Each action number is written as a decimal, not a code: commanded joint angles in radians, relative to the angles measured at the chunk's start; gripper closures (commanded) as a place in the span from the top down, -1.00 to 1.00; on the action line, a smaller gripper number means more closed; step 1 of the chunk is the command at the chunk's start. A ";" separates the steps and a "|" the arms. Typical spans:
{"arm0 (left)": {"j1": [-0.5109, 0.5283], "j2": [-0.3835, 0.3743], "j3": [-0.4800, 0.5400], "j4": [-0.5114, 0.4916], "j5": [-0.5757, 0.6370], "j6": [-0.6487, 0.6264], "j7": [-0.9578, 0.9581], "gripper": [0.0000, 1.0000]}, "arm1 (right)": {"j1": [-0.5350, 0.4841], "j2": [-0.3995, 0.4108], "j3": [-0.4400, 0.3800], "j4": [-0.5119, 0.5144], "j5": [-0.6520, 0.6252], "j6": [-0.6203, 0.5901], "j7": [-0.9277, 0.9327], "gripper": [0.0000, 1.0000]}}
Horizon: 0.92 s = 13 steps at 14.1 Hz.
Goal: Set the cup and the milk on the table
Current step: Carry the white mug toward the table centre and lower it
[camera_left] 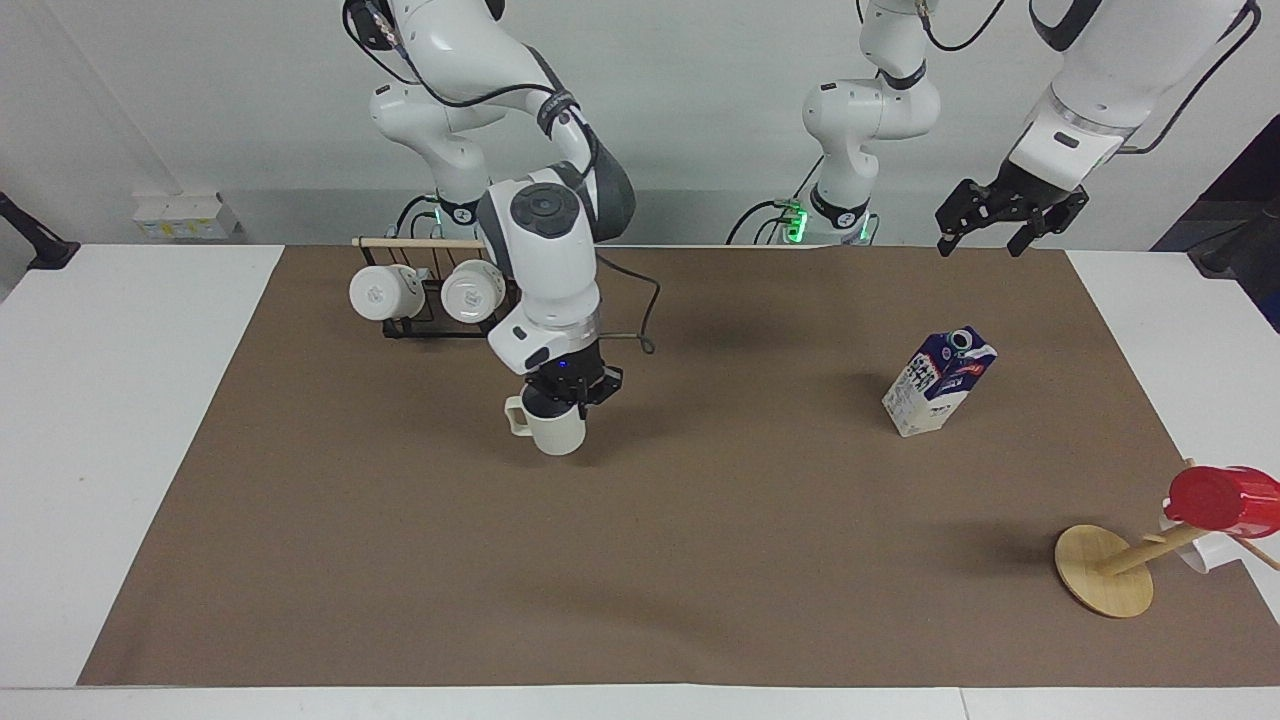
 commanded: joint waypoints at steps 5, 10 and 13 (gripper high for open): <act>0.011 -0.034 -0.004 -0.049 0.015 0.011 0.021 1.00 | 0.040 0.053 -0.003 0.035 0.006 0.005 0.066 -1.00; 0.014 -0.040 -0.004 -0.167 0.015 0.143 0.022 1.00 | 0.046 0.047 -0.001 0.012 0.007 0.007 0.063 -0.67; 0.040 -0.052 -0.004 -0.294 0.029 0.299 0.041 1.00 | 0.046 0.048 -0.003 0.018 0.006 0.008 0.066 0.14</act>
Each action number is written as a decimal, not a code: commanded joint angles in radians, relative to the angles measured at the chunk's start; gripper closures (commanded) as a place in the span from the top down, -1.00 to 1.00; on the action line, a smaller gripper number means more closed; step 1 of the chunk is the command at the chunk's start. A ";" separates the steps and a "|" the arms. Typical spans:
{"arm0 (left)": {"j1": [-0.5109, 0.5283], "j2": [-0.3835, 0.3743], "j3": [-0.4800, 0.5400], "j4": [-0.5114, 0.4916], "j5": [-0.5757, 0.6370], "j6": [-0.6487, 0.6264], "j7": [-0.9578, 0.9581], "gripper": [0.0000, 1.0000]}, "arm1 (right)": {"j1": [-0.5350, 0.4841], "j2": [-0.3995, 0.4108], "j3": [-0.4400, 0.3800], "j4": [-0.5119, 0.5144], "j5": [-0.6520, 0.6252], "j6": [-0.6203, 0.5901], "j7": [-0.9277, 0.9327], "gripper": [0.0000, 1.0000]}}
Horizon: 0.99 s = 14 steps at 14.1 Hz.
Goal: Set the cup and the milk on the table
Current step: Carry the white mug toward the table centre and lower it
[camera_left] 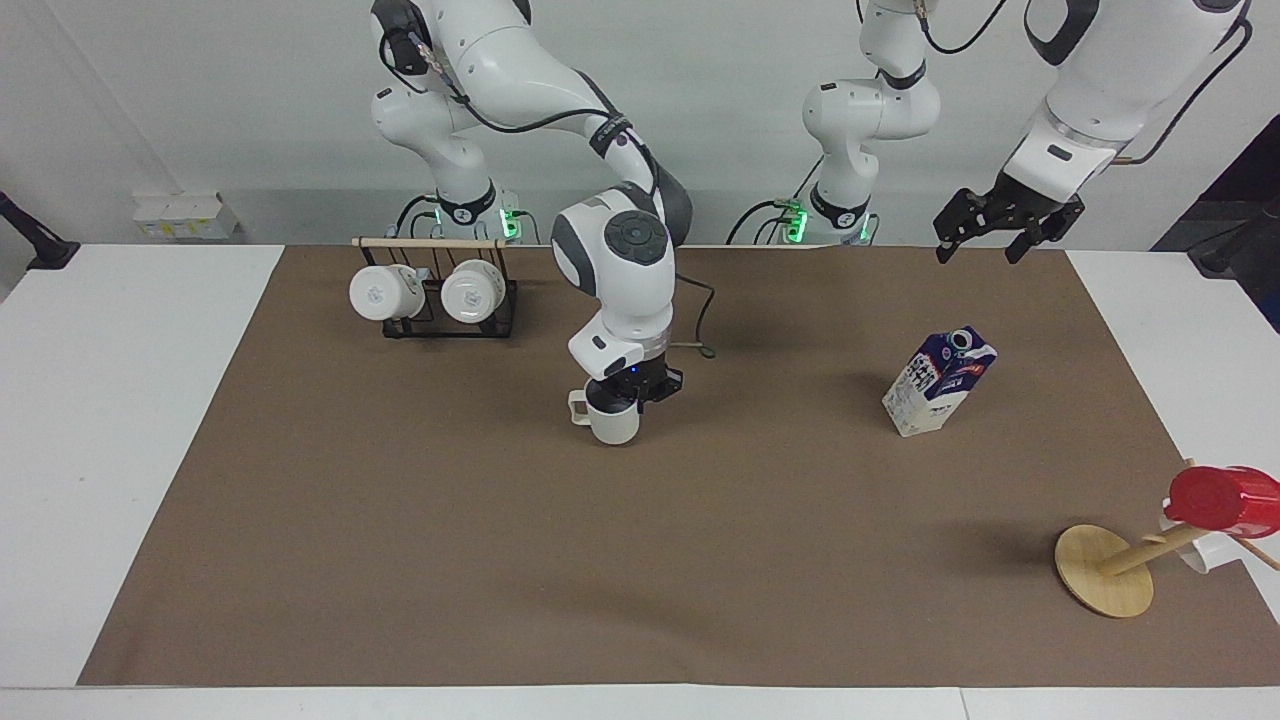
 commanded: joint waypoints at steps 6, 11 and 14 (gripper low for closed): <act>0.040 -0.001 -0.006 -0.271 0.017 0.401 0.041 1.00 | -0.026 -0.086 -0.007 0.000 0.000 -0.004 -0.002 1.00; 0.055 0.027 -0.006 -0.289 0.018 0.432 0.055 1.00 | -0.237 -0.271 -0.007 -0.023 0.007 -0.150 -0.170 1.00; 0.048 0.027 -0.006 -0.286 0.018 0.425 0.052 0.34 | -0.359 -0.345 -0.007 -0.024 0.008 -0.191 -0.270 1.00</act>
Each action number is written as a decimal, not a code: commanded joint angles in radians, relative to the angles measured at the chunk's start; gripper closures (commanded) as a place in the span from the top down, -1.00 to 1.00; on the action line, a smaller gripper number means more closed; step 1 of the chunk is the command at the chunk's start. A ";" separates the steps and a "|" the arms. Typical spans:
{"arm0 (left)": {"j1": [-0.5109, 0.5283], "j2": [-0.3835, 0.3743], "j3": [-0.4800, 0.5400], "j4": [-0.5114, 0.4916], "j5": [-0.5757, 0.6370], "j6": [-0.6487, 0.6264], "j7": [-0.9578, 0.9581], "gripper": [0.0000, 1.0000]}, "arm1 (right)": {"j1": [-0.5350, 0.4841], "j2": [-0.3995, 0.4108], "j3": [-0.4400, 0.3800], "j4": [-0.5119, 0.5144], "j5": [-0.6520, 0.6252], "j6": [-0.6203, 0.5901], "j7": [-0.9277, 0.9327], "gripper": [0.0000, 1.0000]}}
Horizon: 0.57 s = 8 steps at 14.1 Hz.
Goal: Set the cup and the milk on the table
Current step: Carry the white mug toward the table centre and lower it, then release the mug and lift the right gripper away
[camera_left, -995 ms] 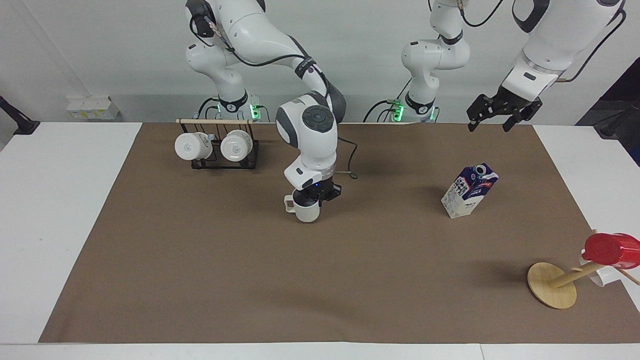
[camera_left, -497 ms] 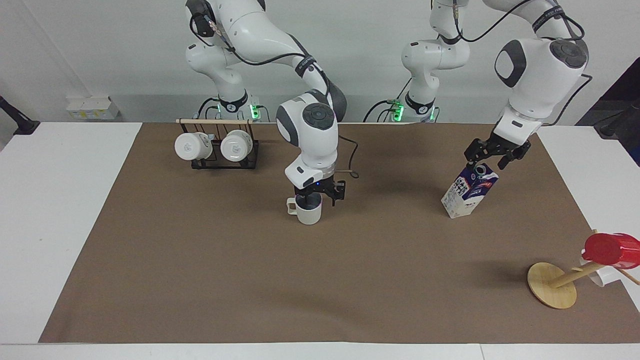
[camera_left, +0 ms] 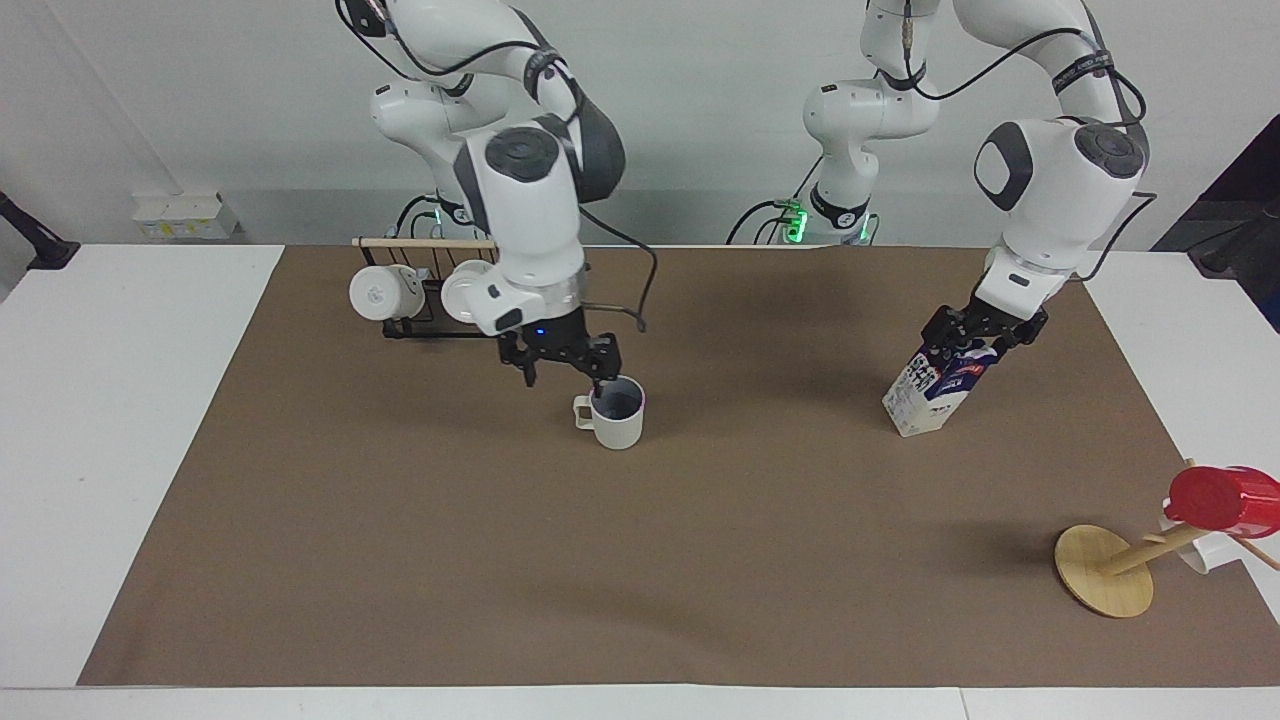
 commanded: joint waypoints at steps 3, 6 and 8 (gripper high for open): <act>-0.002 -0.009 -0.010 -0.006 0.018 0.004 0.003 -0.03 | -0.156 -0.106 0.012 -0.037 0.007 -0.078 -0.140 1.00; -0.008 -0.008 -0.020 0.067 0.016 -0.082 -0.019 -0.15 | -0.208 -0.174 0.007 -0.034 0.006 -0.196 -0.229 1.00; -0.069 0.002 -0.021 0.124 0.014 -0.145 -0.078 -0.16 | -0.224 -0.198 0.004 -0.022 0.001 -0.265 -0.246 1.00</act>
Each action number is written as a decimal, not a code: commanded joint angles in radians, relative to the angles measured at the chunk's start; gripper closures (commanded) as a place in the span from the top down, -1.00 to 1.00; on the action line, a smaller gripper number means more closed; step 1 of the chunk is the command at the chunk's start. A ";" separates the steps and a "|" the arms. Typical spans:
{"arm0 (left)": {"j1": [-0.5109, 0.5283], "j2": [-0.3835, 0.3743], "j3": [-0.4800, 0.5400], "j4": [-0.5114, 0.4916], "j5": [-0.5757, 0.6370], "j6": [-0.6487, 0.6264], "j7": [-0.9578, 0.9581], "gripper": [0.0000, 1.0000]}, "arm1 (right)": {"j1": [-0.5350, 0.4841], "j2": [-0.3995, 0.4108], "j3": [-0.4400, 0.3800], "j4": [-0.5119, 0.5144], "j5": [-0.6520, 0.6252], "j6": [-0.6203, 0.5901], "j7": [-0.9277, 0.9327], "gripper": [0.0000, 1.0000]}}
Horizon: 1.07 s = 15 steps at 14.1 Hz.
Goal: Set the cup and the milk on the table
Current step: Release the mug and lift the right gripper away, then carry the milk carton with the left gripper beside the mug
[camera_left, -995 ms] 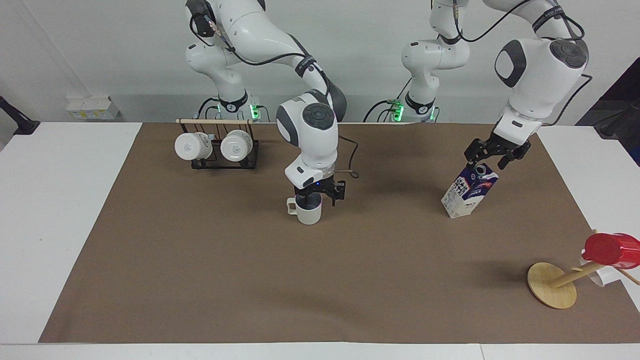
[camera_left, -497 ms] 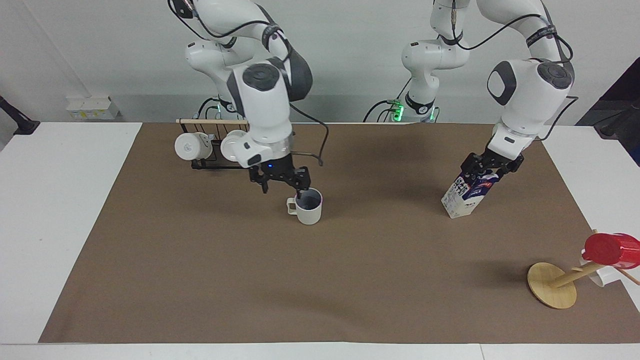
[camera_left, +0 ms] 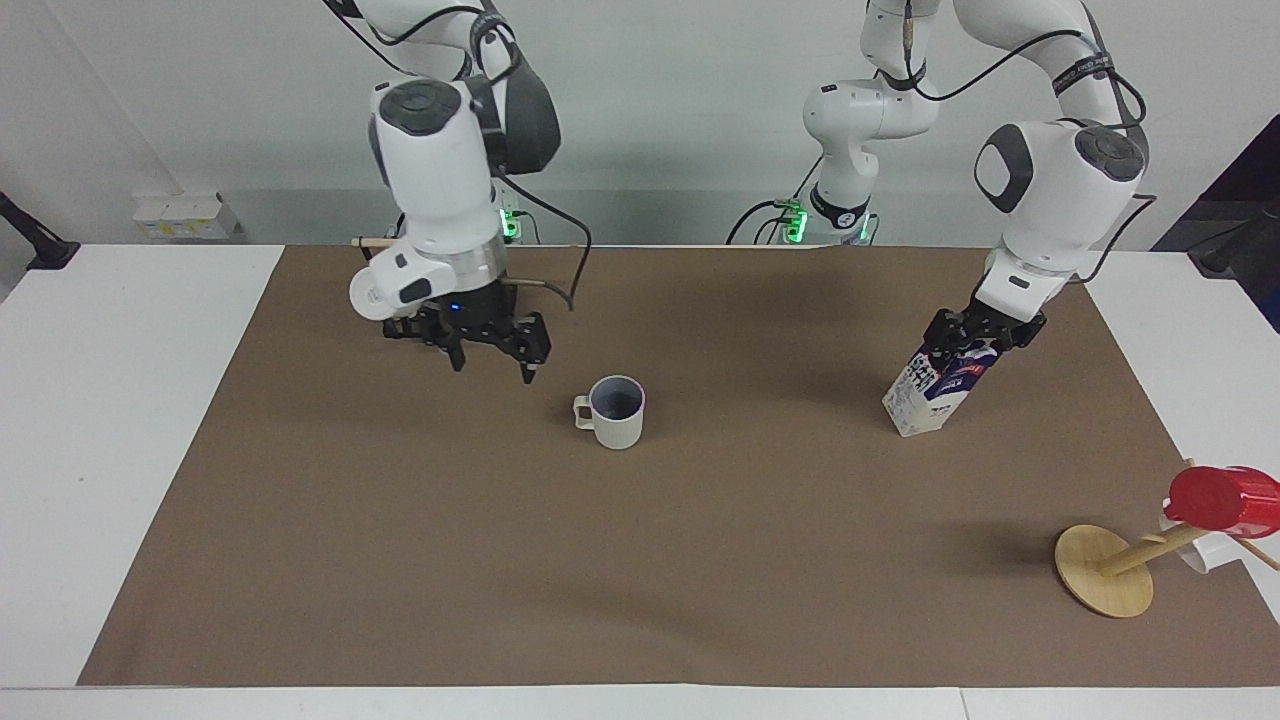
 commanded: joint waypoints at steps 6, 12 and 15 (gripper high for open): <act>-0.272 0.017 0.002 0.078 -0.039 -0.016 -0.304 -0.20 | -0.020 -0.047 0.007 0.038 -0.013 -0.180 -0.041 1.00; -0.452 0.138 0.002 0.163 -0.039 0.053 -0.476 -0.25 | -0.026 -0.026 0.007 0.084 0.007 -0.204 -0.084 1.00; -0.490 0.224 0.000 0.214 -0.042 0.093 -0.510 -0.25 | -0.029 -0.029 0.007 0.081 0.007 -0.205 -0.076 1.00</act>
